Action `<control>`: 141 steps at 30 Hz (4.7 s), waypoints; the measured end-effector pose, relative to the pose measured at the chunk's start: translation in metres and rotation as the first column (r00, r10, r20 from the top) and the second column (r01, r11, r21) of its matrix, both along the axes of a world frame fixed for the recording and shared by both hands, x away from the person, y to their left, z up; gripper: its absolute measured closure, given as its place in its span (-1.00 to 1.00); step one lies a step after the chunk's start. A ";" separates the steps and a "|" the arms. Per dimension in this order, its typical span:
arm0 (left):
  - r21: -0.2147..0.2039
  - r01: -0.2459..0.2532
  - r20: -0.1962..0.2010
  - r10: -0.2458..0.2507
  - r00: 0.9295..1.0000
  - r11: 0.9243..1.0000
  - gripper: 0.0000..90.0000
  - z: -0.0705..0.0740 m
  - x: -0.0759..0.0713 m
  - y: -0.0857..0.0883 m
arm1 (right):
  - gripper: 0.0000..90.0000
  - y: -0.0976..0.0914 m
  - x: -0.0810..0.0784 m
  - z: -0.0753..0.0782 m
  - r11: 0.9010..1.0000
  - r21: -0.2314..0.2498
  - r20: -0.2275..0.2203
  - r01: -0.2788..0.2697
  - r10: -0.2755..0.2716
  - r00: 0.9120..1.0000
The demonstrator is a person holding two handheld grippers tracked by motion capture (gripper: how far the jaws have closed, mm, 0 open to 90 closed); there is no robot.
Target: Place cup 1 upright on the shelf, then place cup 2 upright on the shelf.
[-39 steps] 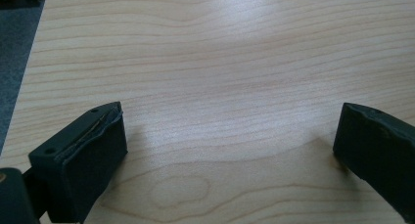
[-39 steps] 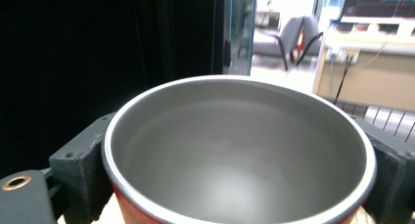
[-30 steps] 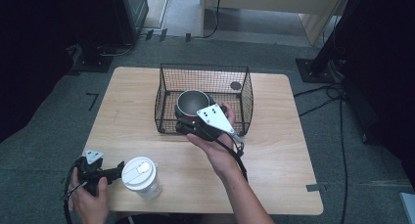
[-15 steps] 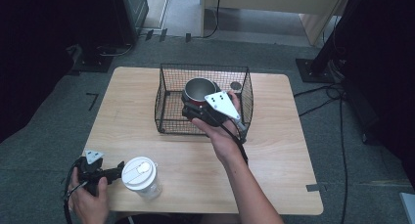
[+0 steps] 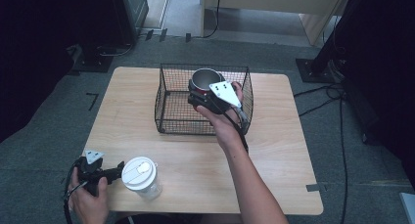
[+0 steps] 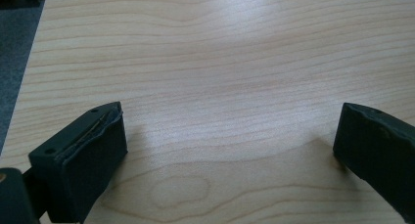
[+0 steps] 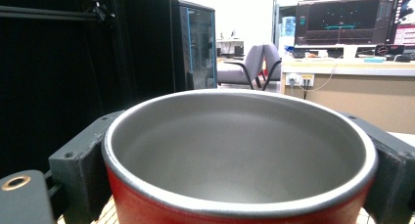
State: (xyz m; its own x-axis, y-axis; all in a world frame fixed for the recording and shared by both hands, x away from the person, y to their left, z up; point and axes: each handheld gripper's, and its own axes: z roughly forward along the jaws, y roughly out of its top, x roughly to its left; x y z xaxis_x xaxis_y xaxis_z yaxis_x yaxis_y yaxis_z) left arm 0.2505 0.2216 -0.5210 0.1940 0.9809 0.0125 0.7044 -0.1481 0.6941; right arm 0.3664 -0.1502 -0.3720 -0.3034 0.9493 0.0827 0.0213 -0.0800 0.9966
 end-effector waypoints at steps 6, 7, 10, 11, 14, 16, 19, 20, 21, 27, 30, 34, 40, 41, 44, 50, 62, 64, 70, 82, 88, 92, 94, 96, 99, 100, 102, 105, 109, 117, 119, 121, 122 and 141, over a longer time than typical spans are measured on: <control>0.001 0.001 -0.001 -0.001 1.000 1.000 -1.00 0.000 0.000 0.000 | -0.85 -0.004 0.018 -0.005 0.999 -0.008 -0.013 0.038 -0.038 0.999; 0.001 0.001 -0.001 -0.001 1.000 1.000 -1.00 0.000 0.000 0.000 | -0.85 -0.005 0.021 -0.007 0.999 -0.007 -0.017 0.045 -0.045 0.999; 0.001 0.001 -0.001 -0.001 1.000 1.000 -1.00 0.000 0.000 0.000 | -0.85 -0.008 0.028 -0.010 0.998 -0.019 -0.015 0.066 -0.067 0.998; 0.001 0.001 -0.002 -0.001 1.000 1.000 -1.00 0.000 0.000 0.000 | -0.85 -0.009 0.031 -0.010 0.998 -0.017 -0.021 0.068 -0.069 0.997; 0.001 0.002 -0.001 -0.002 1.000 1.000 -1.00 0.000 0.000 0.000 | -0.85 -0.012 0.038 -0.014 0.996 -0.020 -0.024 0.082 -0.082 0.996; 0.001 0.001 -0.001 -0.001 1.000 1.000 -1.00 0.000 0.000 0.000 | -0.85 -0.013 0.042 -0.017 0.996 -0.020 -0.032 0.089 -0.090 0.995; 0.001 0.001 -0.001 -0.001 1.000 1.000 -1.00 0.000 0.000 0.000 | -0.85 -0.014 0.049 -0.023 0.994 -0.029 -0.031 0.104 -0.105 0.994; 0.001 0.001 -0.001 -0.001 1.000 1.000 -1.00 0.000 0.000 0.000 | -0.85 -0.014 0.051 -0.025 0.993 -0.034 -0.030 0.111 -0.112 0.993; 0.001 0.001 -0.001 -0.001 1.000 1.000 -1.00 0.000 0.000 0.000 | -0.85 -0.014 0.053 -0.027 0.992 -0.037 -0.031 0.119 -0.120 0.992; 0.000 0.000 -0.001 0.000 1.000 1.000 -1.00 0.000 0.000 0.000 | -0.85 -0.013 0.064 -0.039 0.990 -0.029 -0.076 0.140 -0.142 0.987; 0.001 0.001 -0.002 -0.001 1.000 1.000 -1.00 0.000 0.000 0.000 | -0.85 -0.013 0.068 -0.045 0.988 -0.034 -0.094 0.154 -0.156 0.983; 0.001 0.002 -0.002 -0.002 1.000 1.000 -1.00 0.000 0.000 0.000 | -0.85 -0.014 0.074 -0.052 0.985 -0.048 -0.114 0.165 -0.170 0.979; 0.001 0.002 -0.002 -0.002 1.000 1.000 -1.00 0.000 0.000 0.000 | -0.86 -0.014 0.080 -0.062 0.984 -0.051 -0.156 0.172 -0.178 0.972; 0.001 0.001 -0.002 -0.001 1.000 1.000 -1.00 0.000 0.000 0.000 | -0.86 -0.014 0.081 -0.063 0.983 -0.055 -0.162 0.173 -0.180 0.970; 0.001 0.002 -0.002 -0.002 1.000 1.000 -1.00 0.000 0.000 0.000 | -0.86 -0.012 0.082 -0.068 0.983 -0.074 -0.178 0.168 -0.179 0.968; 0.001 0.002 -0.002 -0.002 1.000 1.000 -1.00 0.000 0.000 0.000 | -0.86 -0.012 0.084 -0.073 0.982 -0.074 -0.194 0.172 -0.184 0.964; 0.001 0.001 -0.002 -0.001 1.000 1.000 -1.00 0.000 0.000 0.000 | -1.00 -0.015 0.078 -0.059 0.988 -0.069 -0.157 0.136 -0.146 0.977; 0.001 0.001 -0.002 -0.001 1.000 1.000 -1.00 0.000 0.000 0.000 | -1.00 -0.016 0.076 -0.054 0.989 -0.057 -0.149 0.134 -0.141 0.979; 0.000 0.001 -0.001 -0.001 1.000 1.000 -1.00 0.000 0.000 0.000 | -1.00 -0.019 0.063 -0.041 0.992 -0.018 -0.138 0.127 -0.128 0.982; 0.001 0.001 -0.002 -0.001 1.000 1.000 -1.00 0.000 0.000 0.000 | -1.00 -0.023 0.023 -0.034 0.996 -0.067 -0.140 0.062 -0.071 0.988; 0.001 0.001 -0.002 -0.001 1.000 1.000 -1.00 0.000 0.000 0.000 | -1.00 -0.018 0.001 -0.035 0.997 -0.074 -0.133 0.023 -0.032 0.991; 0.002 0.001 -0.002 -0.001 1.000 1.000 -1.00 0.000 0.000 0.000 | -1.00 -0.012 -0.014 -0.039 0.996 -0.093 -0.144 -0.012 -0.001 0.990; 0.001 0.001 -0.001 -0.001 1.000 1.000 -1.00 0.000 0.000 0.000 | -1.00 -0.009 -0.021 -0.041 0.995 -0.098 -0.140 -0.031 0.017 0.990; 0.001 0.001 -0.002 -0.001 1.000 1.000 -1.00 0.000 0.000 0.000 | -1.00 -0.006 -0.028 -0.042 0.994 -0.094 -0.139 -0.046 0.033 0.990; 0.002 0.001 -0.001 -0.001 1.000 1.000 -1.00 0.000 0.000 0.000 | -1.00 -0.001 -0.041 -0.044 0.993 -0.089 -0.136 -0.072 0.060 0.989; 0.000 0.000 -0.001 0.000 1.000 1.000 -1.00 0.000 0.000 0.000 | -1.00 0.002 -0.046 -0.045 0.992 -0.091 -0.135 -0.084 0.071 0.988; 0.001 0.001 -0.002 -0.001 1.000 1.000 -1.00 0.000 0.000 0.000 | -1.00 0.006 -0.055 -0.047 0.989 -0.097 -0.134 -0.109 0.095 0.986; 0.000 0.000 0.001 0.000 1.000 1.000 -1.00 0.000 0.000 0.000 | -1.00 0.013 -0.067 -0.052 0.985 -0.106 -0.145 -0.133 0.117 0.982; 0.000 0.000 0.000 0.000 1.000 1.000 -1.00 0.000 0.000 0.000 | -1.00 0.020 -0.080 -0.059 0.980 -0.115 -0.151 -0.161 0.143 0.978; 0.001 0.001 -0.002 -0.001 1.000 1.000 -1.00 0.000 0.000 0.000 | -1.00 0.032 -0.113 -0.079 0.962 -0.118 -0.176 -0.248 0.226 0.958; 0.001 0.001 -0.002 -0.001 1.000 1.000 -1.00 0.000 0.000 0.000 | -1.00 0.034 -0.121 -0.085 0.957 -0.120 -0.181 -0.264 0.240 0.954; 0.001 0.001 -0.002 -0.001 1.000 1.000 -1.00 0.000 0.000 0.000 | -1.00 0.035 -0.129 -0.090 0.953 -0.114 -0.189 -0.280 0.256 0.948; 0.001 0.001 -0.002 -0.001 1.000 1.000 -1.00 0.000 0.000 0.000 | -1.00 0.036 -0.133 -0.093 0.950 -0.115 -0.193 -0.290 0.265 0.945; 0.001 0.001 -0.001 -0.001 1.000 1.000 -1.00 0.000 0.000 0.000 | -1.00 0.066 -0.190 -0.120 0.879 -0.093 -0.239 -0.469 0.437 0.867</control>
State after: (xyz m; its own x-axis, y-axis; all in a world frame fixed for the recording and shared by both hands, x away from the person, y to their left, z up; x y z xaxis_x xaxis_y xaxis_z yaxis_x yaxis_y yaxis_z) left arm 0.2505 0.2217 -0.5209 0.1951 0.9807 0.0132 0.7052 -0.1496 0.6930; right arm 0.1767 -0.0841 -0.4917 -0.6937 0.7173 0.0645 0.2251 0.1308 0.9655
